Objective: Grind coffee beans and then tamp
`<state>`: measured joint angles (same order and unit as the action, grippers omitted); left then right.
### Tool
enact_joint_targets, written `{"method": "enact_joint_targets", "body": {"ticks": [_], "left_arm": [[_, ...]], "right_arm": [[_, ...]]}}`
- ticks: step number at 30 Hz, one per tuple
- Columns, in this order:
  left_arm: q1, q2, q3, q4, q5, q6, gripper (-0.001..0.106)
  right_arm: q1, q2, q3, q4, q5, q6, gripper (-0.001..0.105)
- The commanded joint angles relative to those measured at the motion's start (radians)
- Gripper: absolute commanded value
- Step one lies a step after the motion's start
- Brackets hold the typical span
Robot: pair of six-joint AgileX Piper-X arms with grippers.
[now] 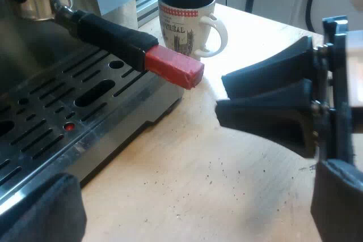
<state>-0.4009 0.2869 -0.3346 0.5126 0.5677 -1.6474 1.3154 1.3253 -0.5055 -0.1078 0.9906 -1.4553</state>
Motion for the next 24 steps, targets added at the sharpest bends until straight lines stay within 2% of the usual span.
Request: {"method": "enact_joint_targets", "body": {"ticks": [1,5,8,9,13,15,16,18,24], "left_arm": [[-0.003,0.0,0.0,-0.018,0.013,-0.001,0.082],[-0.003,0.0,0.0,-0.021,0.013,0.0,0.082],[-0.003,0.0,0.0,-0.025,0.013,0.0,0.082],[-0.003,0.0,0.0,-0.025,0.013,0.0,0.082],[-0.003,0.0,0.0,-0.033,0.013,0.009,0.082],[-0.003,0.0,0.0,-0.033,0.013,0.009,0.082],[-0.003,0.0,0.0,-0.033,0.013,0.009,0.082],[-0.003,0.0,0.0,-0.041,0.022,0.009,0.082],[-0.003,0.0,0.0,-0.042,0.082,0.015,0.082]], "right_arm": [[0.008,-0.044,-0.015,0.025,0.0,0.029,0.046],[0.0,-0.117,-0.065,0.128,-0.007,0.045,0.049],[-0.019,-0.143,-0.145,0.27,-0.045,0.045,0.049],[-0.033,-0.144,-0.185,0.331,-0.085,0.056,0.049],[-0.102,-0.141,-0.305,0.527,-0.203,0.196,0.049],[-0.152,-0.141,-0.349,0.585,-0.252,0.23,0.049],[-0.152,-0.141,-0.356,0.592,-0.263,0.234,0.049],[-0.21,-0.141,-0.403,0.627,-0.366,0.249,0.049],[-0.297,-0.075,-0.503,0.739,-0.519,0.255,0.049]]}}
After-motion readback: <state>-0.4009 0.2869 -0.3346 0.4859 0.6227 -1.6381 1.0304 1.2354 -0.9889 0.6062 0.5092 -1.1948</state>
